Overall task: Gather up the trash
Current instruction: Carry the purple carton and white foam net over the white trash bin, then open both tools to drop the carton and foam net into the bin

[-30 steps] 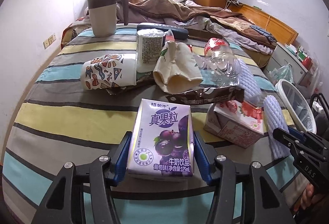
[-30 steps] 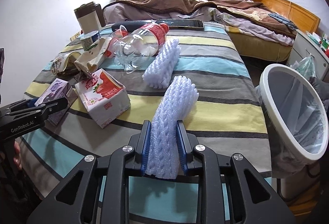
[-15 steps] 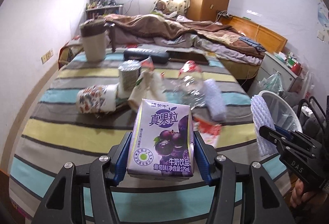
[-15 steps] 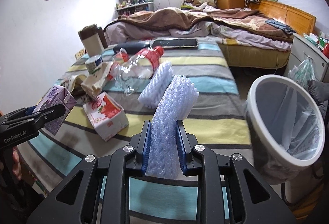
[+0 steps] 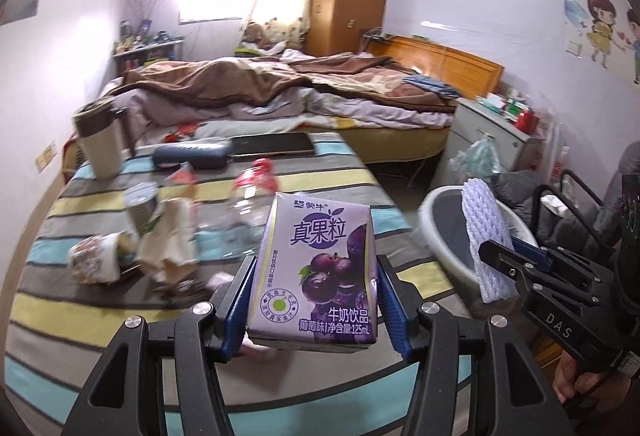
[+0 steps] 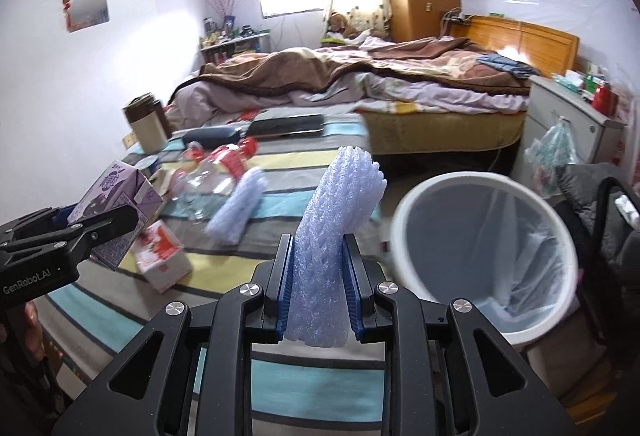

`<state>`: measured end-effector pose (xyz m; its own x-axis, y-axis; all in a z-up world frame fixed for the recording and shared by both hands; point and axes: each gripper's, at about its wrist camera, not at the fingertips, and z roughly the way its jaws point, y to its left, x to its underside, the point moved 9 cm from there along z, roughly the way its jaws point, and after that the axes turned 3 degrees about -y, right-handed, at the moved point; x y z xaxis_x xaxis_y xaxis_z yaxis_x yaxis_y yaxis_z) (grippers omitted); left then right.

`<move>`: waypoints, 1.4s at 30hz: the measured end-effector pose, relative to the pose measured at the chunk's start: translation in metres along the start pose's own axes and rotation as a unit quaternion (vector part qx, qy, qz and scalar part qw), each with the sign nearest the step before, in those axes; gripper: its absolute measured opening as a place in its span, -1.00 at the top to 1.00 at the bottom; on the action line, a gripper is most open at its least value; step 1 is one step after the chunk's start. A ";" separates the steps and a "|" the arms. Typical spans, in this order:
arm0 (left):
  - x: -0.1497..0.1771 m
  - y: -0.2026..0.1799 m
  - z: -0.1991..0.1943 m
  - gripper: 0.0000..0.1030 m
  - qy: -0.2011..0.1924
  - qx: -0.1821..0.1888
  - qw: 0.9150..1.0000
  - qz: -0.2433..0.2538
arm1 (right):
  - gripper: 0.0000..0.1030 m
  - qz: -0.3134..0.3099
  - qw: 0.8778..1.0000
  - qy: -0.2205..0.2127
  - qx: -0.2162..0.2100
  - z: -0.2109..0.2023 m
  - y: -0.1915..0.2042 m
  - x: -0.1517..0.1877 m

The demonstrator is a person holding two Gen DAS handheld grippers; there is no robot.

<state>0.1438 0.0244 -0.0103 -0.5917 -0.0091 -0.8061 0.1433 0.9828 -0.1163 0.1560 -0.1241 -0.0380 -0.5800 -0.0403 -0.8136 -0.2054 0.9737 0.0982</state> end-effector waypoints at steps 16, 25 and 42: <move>-0.023 -0.115 0.047 -0.10 0.002 0.064 0.996 0.058 | 0.50 0.026 0.997 -0.014 0.077 -0.011 -0.084 -0.007; -0.021 -0.171 0.081 -0.10 0.021 0.108 0.991 0.073 | 0.50 0.040 0.993 0.007 0.106 -0.010 -0.131 0.000; 0.000 -0.196 0.138 -0.11 0.069 0.110 0.989 0.071 | 0.49 0.046 0.990 0.071 0.113 0.022 -0.163 0.027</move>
<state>0.2254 -0.1933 -0.0678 -0.6539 0.1663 -0.7381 0.3929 0.9083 -0.1434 0.1911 -0.2789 -0.0883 -0.6956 0.0350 -0.7175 0.0251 0.9994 0.0243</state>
